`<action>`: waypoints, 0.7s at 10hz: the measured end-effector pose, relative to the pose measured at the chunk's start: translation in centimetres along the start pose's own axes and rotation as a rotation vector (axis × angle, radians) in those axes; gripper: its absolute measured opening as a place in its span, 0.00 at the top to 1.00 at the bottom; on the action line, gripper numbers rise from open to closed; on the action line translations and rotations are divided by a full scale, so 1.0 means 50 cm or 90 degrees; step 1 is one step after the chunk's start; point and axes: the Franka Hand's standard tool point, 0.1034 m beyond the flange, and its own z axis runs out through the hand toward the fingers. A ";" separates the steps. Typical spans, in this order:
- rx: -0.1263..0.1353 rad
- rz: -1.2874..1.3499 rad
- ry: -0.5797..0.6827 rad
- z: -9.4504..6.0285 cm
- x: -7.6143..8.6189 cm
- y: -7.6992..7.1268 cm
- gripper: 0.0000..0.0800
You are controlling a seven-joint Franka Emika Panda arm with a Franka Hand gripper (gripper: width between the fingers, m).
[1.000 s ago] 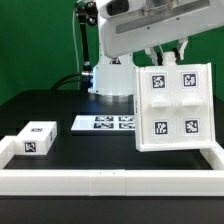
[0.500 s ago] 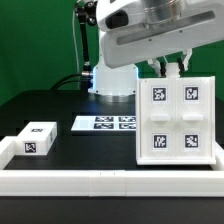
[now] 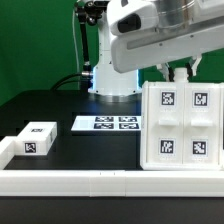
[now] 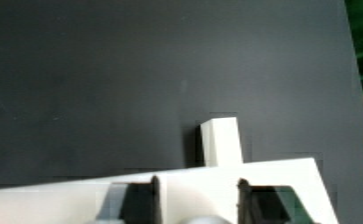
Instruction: Assemble cabinet
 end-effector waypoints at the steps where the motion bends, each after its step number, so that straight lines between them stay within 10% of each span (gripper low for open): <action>1: 0.000 0.000 0.000 0.000 0.000 0.000 0.75; 4: -0.005 -0.005 0.000 0.001 0.000 -0.001 0.74; 6: -0.006 -0.005 -0.001 0.003 -0.001 -0.001 0.30; 7: -0.006 -0.005 -0.002 0.003 -0.001 -0.001 0.30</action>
Offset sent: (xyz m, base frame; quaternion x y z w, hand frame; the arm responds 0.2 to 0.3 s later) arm 0.0000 0.0000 0.0000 0.0000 0.0000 0.0000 1.0000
